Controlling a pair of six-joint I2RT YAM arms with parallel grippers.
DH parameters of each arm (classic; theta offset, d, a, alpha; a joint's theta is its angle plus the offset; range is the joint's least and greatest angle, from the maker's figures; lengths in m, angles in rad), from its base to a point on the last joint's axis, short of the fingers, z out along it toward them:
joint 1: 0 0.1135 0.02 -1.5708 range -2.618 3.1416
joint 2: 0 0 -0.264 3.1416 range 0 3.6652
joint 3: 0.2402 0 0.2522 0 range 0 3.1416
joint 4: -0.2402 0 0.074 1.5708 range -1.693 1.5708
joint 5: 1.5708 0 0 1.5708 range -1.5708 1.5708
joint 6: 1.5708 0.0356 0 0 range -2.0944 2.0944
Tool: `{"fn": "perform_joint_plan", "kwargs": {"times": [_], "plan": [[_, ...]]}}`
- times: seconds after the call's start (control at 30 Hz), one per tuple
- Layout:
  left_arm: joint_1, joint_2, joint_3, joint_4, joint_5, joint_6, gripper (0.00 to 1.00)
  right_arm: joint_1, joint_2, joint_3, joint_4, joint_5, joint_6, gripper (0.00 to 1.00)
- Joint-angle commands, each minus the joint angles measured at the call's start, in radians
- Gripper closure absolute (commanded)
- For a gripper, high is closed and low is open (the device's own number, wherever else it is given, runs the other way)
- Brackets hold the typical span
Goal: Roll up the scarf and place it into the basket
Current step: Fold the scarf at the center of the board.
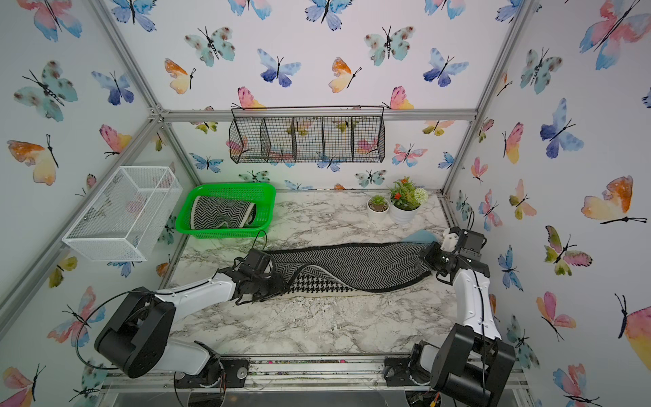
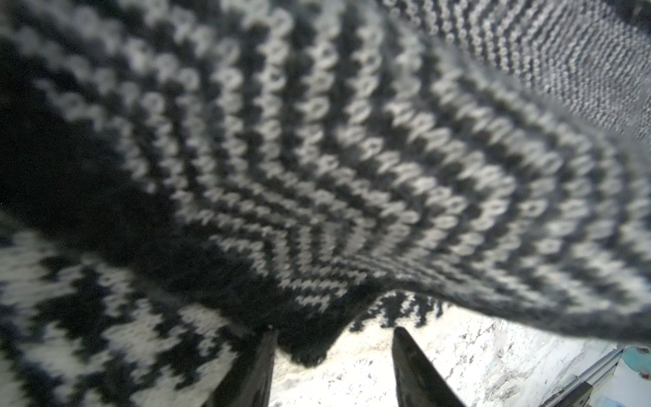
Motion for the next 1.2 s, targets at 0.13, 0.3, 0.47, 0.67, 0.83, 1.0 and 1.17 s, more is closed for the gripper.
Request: {"fn": "perform_joint_plan", "kwargs": {"times": [0.13,0.3,0.47,0.67,0.83,1.0,1.17], "plan": [[-0.007,0.018,0.016,-0.002,-0.042,-0.014,0.64,-0.003,-0.018,-0.035,0.014,-0.028,-0.006,0.99],[-0.005,0.057,0.04,-0.018,-0.075,-0.015,0.72,-0.004,-0.025,-0.049,0.012,-0.037,-0.009,0.99],[-0.005,0.103,0.044,-0.013,-0.091,-0.006,0.78,-0.004,-0.035,-0.065,0.02,-0.051,-0.01,0.99],[-0.006,0.105,0.042,-0.01,-0.111,-0.011,0.88,-0.003,-0.04,-0.077,0.019,-0.054,-0.017,0.99],[-0.006,0.078,0.049,-0.027,-0.136,-0.018,0.99,-0.002,-0.044,-0.088,0.026,-0.06,-0.017,0.99],[-0.003,0.031,0.061,-0.063,-0.161,-0.02,1.0,-0.002,-0.042,-0.105,0.037,-0.063,-0.016,0.99],[-0.001,-0.039,0.055,-0.111,-0.186,-0.019,1.0,-0.004,-0.039,-0.105,0.044,-0.057,-0.018,0.99]]}}
